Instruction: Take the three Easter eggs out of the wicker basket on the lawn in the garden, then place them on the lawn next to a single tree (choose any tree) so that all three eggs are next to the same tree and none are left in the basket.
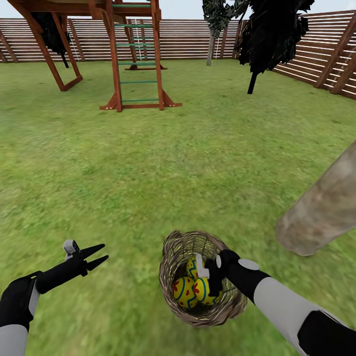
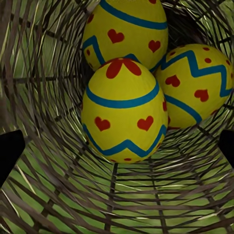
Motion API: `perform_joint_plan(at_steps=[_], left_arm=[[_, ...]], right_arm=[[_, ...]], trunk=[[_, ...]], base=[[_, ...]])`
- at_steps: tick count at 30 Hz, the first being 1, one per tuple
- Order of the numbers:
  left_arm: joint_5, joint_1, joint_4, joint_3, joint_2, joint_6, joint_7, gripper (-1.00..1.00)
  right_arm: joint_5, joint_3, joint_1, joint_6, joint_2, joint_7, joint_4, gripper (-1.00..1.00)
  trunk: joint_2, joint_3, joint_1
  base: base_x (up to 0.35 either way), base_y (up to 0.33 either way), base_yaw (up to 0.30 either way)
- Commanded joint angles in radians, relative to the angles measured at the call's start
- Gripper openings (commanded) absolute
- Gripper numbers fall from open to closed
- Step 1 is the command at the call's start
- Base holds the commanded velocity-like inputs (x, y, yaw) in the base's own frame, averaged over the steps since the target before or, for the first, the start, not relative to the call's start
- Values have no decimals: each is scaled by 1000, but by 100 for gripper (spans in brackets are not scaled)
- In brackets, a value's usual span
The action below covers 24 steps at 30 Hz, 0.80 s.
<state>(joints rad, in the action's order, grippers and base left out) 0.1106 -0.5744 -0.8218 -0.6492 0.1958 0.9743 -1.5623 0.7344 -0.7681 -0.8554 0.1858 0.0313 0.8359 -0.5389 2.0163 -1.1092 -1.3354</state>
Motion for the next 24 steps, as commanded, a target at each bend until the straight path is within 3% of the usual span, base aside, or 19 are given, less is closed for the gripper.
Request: perform_joint_plan(at_steps=[1, 6, 16, 24], left_arm=[[11, -1, -1, -3, 0, 10, -9, 100], [10, -1, -2, -3, 1, 10, -9, 100], [9, -1, -2, -3, -1, 10, -9, 100], [9, -1, -2, -3, -1, 10, -9, 100]], right_arm=[[0, -5, -1, 5, 0, 2, 1, 100], [0, -5, -1, 2, -10, -5, 7, 100], [0, -5, -29, -19, -32, -108, 107, 100], [0, -5, -37, -35, -39, -124, 140, 100]], trunk=[[0, -1, 0], [0, -1, 0], [0, -1, 0], [0, -1, 0]], base=[[0, 0, 0], [0, 0, 0], [0, 0, 0], [0, 0, 0]])
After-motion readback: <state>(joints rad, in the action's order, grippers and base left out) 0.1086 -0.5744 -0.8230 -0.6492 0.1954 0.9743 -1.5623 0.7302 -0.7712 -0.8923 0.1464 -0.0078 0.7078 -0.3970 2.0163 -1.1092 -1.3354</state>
